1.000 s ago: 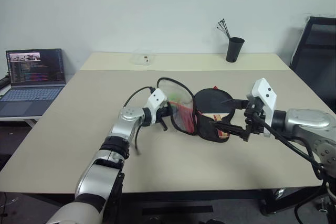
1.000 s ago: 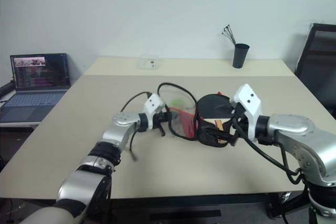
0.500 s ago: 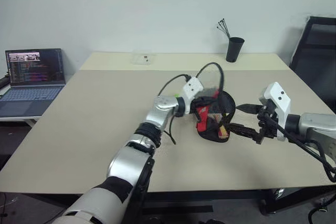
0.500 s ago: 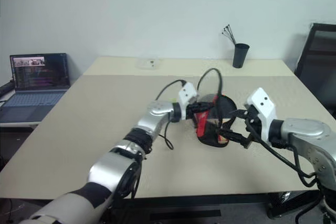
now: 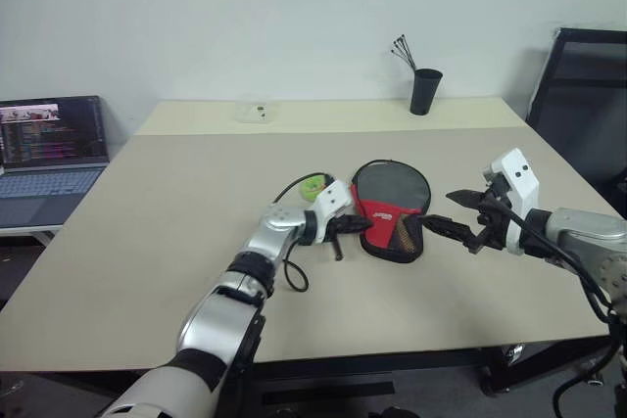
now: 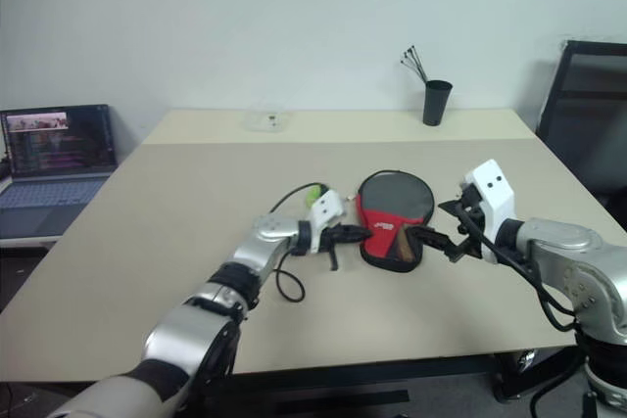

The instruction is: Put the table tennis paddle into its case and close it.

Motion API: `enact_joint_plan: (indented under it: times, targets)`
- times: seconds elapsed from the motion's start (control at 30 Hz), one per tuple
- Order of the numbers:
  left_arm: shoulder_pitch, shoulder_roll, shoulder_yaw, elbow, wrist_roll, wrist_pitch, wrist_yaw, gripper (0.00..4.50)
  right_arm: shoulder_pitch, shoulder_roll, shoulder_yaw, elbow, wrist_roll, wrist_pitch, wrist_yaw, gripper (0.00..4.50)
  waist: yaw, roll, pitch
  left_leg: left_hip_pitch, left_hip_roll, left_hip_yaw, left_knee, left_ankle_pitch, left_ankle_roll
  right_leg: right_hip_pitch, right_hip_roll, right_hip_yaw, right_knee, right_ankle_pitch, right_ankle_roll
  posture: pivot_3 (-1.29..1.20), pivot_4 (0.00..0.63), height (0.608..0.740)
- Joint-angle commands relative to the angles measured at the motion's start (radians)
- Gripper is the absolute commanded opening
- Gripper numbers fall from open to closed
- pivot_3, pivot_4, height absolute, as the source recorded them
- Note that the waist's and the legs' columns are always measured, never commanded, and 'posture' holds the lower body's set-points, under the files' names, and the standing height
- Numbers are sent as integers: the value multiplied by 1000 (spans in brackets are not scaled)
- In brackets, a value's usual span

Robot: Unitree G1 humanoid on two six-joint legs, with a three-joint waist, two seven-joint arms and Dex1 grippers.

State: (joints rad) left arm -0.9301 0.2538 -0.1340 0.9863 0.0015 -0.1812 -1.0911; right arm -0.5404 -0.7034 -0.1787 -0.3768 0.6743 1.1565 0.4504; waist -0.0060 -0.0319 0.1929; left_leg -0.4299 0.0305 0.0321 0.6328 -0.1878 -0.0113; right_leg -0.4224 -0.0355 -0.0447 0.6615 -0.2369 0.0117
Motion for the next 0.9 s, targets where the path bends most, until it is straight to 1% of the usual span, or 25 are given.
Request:
enact_joint_plan:
  times: [0.03, 0.13, 0.23, 0.33, 0.43, 0.6, 0.8, 0.9]
  targets:
    - [81, 55, 52, -198, -86, 78, -58, 17, -40, 59, 10, 129, -91, -65, -84, 4500, 2, 0, 0, 0, 0, 0, 0, 0, 0, 0, 0, 0, 0, 0, 0, 0, 150, 740]
    - [165, 96, 94, -381, -164, 210, -66, 17, -65, 107, 19, 231, -139, -103, -114, 4500, 5, 0, 0, -1, 1, 0, 0, 0, 0, -1, -3, 2, 0, 0, 0, 0, 150, 740]
    - [217, 137, 126, -532, -213, 311, -47, 17, -86, 150, 39, 331, -208, -166, -151, 4500, 6, 0, 0, -2, 0, 0, 1, 0, 0, 0, -3, 2, 0, 0, 0, 0, 150, 740]
    - [247, 173, 153, -649, -246, 380, -14, 17, -114, 197, 49, 441, -266, -242, -179, 4500, 6, 0, 0, -2, 0, 0, 3, 0, 0, 0, -3, 2, 1, 0, 1, 0, 150, 740]
    - [266, 191, 163, -727, -270, 427, 9, 17, -128, 227, 59, 519, -305, -296, -179, 4500, 4, 0, 0, -1, 0, 0, 3, 0, 0, 0, -3, 2, 1, 0, 1, 0, 150, 740]
    - [277, 217, 164, -802, -293, 468, 31, 17, -130, 258, 101, 608, -359, -365, -141, 4500, 3, 0, 0, -1, 0, 1, 3, 0, 0, 0, -2, 3, 1, 0, 1, 0, 150, 740]
    - [262, 226, 156, -813, -299, 481, 46, 17, -156, 300, 136, 659, -398, -401, -116, 4500, 3, 0, 0, -1, 0, 1, 3, 0, 0, 0, -2, 3, 2, 1, 1, 0, 150, 740]
    - [259, 226, 150, -815, -299, 481, 46, 17, -160, 304, 167, 676, -423, -394, -96, 4500, 3, 0, 0, -1, 0, 1, 3, 0, 0, 0, -2, 3, 2, 1, 1, 0, 150, 740]
